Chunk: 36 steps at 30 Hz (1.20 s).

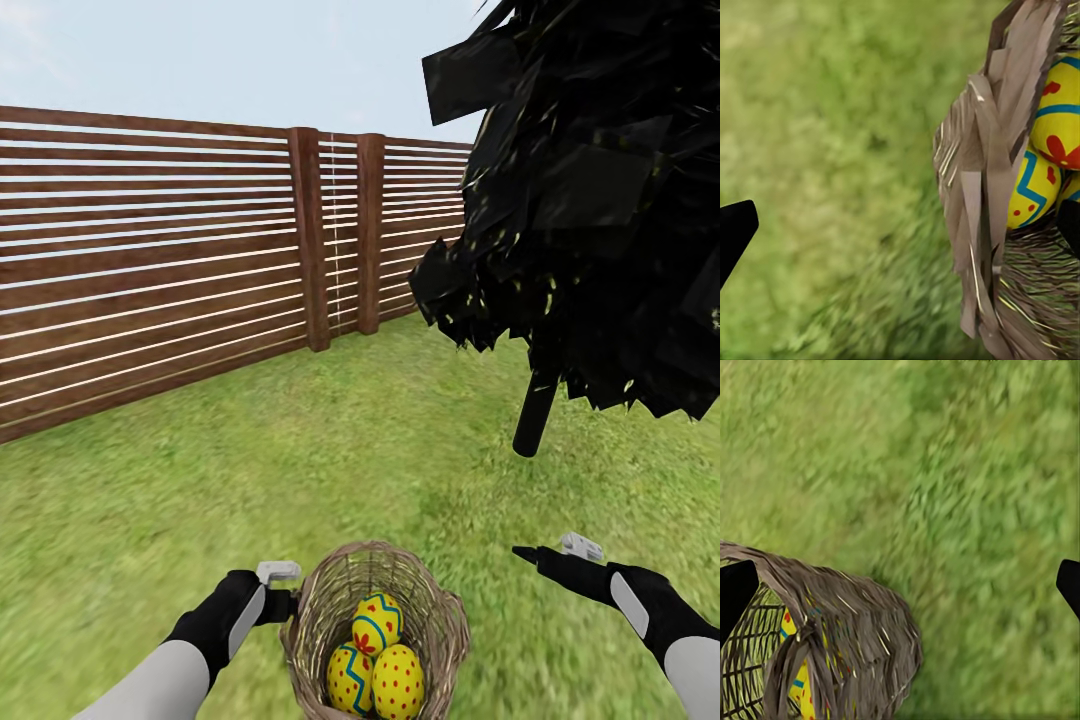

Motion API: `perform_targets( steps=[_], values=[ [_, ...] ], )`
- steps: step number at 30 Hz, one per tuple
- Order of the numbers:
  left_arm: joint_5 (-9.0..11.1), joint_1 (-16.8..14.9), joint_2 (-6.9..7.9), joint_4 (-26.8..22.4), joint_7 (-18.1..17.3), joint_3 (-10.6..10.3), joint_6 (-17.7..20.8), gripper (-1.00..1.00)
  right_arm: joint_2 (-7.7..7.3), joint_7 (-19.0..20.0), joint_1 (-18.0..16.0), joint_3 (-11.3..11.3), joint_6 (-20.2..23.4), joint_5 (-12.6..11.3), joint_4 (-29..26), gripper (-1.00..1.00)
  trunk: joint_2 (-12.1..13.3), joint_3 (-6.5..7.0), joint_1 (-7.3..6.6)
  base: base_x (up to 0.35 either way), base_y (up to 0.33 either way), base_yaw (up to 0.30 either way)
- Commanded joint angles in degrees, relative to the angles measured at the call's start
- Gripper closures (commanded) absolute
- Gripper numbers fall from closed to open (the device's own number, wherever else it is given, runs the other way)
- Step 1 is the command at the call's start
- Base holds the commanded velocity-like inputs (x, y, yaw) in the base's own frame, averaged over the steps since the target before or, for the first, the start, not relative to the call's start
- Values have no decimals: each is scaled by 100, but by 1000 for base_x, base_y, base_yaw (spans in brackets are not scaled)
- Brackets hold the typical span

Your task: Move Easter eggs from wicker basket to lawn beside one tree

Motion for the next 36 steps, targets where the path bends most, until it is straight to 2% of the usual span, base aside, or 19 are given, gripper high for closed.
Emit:
perform_targets(
  steps=[1,9,24,36],
  values=[
    [36,-1,-1,-10,37,-11,29,-100,2,11,-3,-27,47,-32,-3,-100,-2,-5,-1,0,-2,0],
    [36,-1,-22,-10,37,-19,29,-100,2,11,-3,-27,47,-28,-3,-100,-2,-5,-1,0,0,0],
    [33,-1,-74,-15,39,-25,37,-100,2,4,-3,-27,47,-26,-3,-100,-524,-239,285,0,0,0],
    [36,-1,-126,-19,37,-29,37,-100,2,10,-3,-27,56,-26,-3,-100,-724,-328,395,0,0,0]
  ],
)
